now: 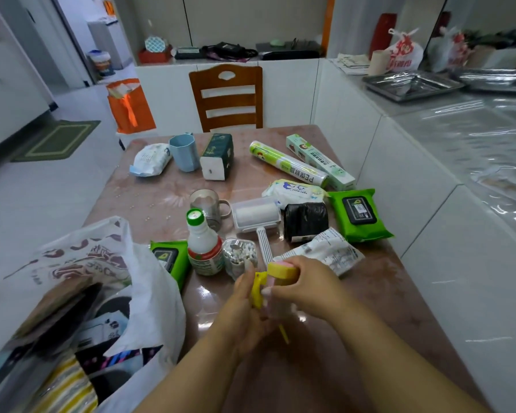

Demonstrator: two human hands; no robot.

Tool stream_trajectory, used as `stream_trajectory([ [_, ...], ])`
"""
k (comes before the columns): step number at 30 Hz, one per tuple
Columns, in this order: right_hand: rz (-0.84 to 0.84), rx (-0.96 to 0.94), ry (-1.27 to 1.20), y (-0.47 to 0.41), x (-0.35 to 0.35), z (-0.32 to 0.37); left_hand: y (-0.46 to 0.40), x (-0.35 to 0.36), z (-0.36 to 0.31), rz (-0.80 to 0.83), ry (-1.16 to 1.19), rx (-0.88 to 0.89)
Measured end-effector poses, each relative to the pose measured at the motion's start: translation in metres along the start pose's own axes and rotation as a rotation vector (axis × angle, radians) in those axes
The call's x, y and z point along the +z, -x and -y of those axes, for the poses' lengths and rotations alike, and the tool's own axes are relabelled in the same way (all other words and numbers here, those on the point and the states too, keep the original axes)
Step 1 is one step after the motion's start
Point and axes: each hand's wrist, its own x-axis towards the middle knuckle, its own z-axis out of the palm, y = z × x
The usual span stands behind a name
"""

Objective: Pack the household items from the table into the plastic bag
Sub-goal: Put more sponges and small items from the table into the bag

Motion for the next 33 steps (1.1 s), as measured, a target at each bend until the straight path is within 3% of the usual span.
stream_trajectory([
  [6,0.288,-0.039,-0.185,-0.015,0.006,0.014,0.024,-0.023,-0.01,0.151,0.223,0.013],
  [10,0.064,-0.075,-0.067,-0.057,0.01,0.01,0.039,-0.034,-0.015,0.132,0.275,-0.001],
  [14,0.071,-0.126,-0.067,-0.084,0.06,0.0,0.059,-0.036,-0.02,0.102,0.29,0.062],
  [19,-0.106,-0.092,-0.084,-0.091,0.089,0.002,0.072,-0.039,-0.026,0.118,0.297,0.037],
  [24,-0.146,-0.097,-0.075,-0.092,0.105,-0.005,0.076,-0.045,-0.026,0.099,0.315,0.001],
  [33,-0.272,-0.128,-0.316,-0.071,0.074,0.017,0.091,-0.034,-0.037,0.184,0.277,-0.016],
])
